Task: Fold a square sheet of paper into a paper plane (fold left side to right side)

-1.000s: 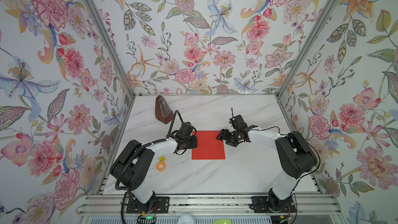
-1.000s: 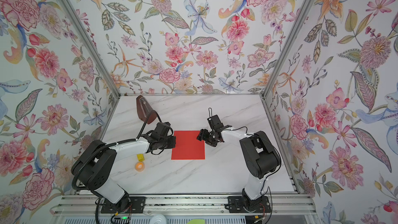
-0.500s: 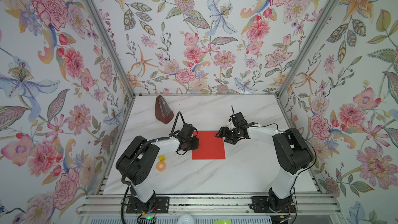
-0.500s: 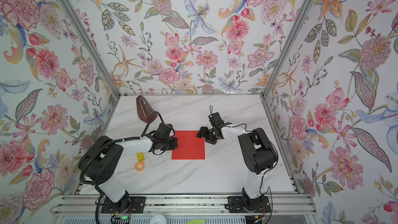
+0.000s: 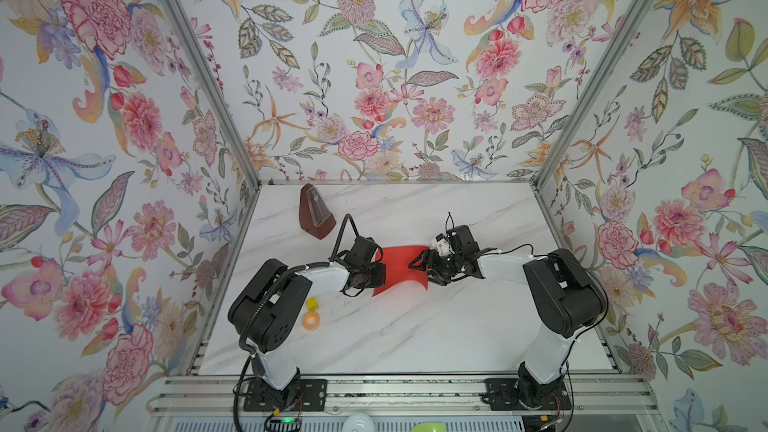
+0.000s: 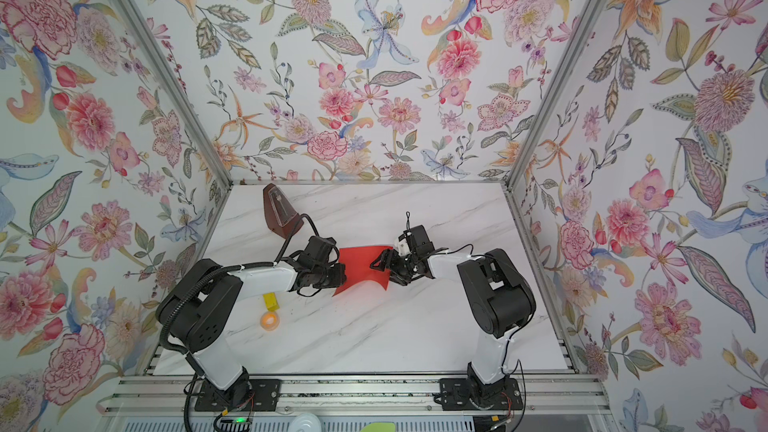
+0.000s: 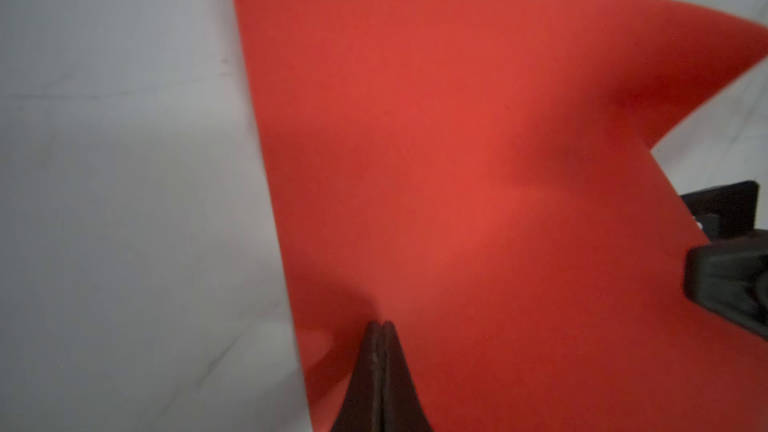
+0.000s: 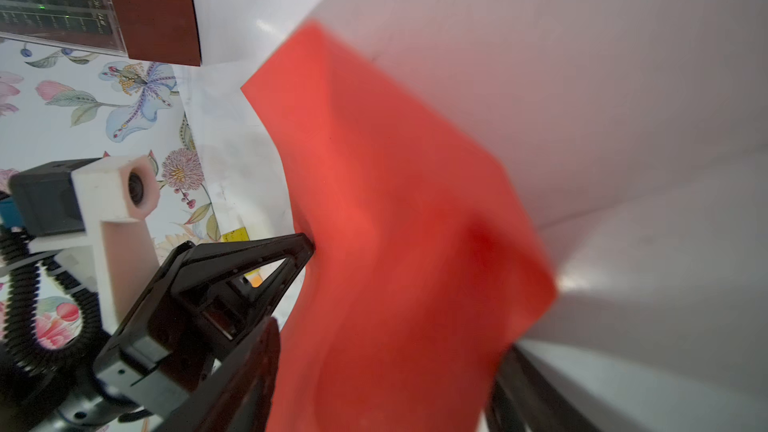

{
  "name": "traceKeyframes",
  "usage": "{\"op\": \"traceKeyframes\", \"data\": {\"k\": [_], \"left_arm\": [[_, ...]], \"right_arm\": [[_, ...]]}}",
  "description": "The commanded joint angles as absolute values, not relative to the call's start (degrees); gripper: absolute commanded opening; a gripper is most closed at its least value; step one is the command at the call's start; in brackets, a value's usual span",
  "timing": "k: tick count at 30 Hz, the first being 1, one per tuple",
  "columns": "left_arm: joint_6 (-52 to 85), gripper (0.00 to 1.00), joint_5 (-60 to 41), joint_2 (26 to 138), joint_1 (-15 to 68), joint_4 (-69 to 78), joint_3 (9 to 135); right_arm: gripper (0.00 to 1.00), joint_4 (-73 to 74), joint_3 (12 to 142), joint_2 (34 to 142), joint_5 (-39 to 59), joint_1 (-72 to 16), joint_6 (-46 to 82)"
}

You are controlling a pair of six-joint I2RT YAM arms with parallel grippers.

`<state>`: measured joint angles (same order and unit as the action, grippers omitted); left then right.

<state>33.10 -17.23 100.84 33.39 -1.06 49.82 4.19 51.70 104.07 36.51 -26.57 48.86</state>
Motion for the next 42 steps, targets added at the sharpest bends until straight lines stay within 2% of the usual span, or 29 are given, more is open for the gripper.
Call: {"op": "traceKeyframes", "data": {"k": [1,7,14,19,26,28,33,42], "left_arm": [[34.19,0.00,-17.44,103.58,33.79,-3.96,49.26],[34.54,0.00,-17.33,103.80,33.40,-3.96,49.13],[34.11,0.00,-17.48,103.36,32.96,-4.55,49.04],[33.75,0.00,-17.40,102.79,32.73,-5.05,49.04],[33.66,0.00,-17.58,102.43,32.69,-5.36,49.26],[33.57,0.00,-17.75,102.43,32.70,-5.45,49.37],[33.31,0.00,-17.66,102.06,32.70,-5.89,49.66],[33.31,0.00,-17.47,101.73,32.70,-6.19,49.83]], "right_arm": [[0.76,7.17,47.19,103.62,37.33,-28.01,54.69],[0.76,9.18,42.78,99.46,35.52,-29.00,57.43],[0.74,2.01,41.40,96.94,31.52,-25.23,52.52],[0.61,-0.37,41.66,96.94,30.67,-22.07,49.02],[0.35,-0.18,43.66,97.91,30.79,-20.83,46.38],[0.30,0.27,44.29,98.64,31.03,-20.83,46.23],[0.24,2.16,45.35,100.32,32.49,-20.74,46.05],[0.22,4.86,45.80,101.38,34.89,-20.53,46.24]]}}
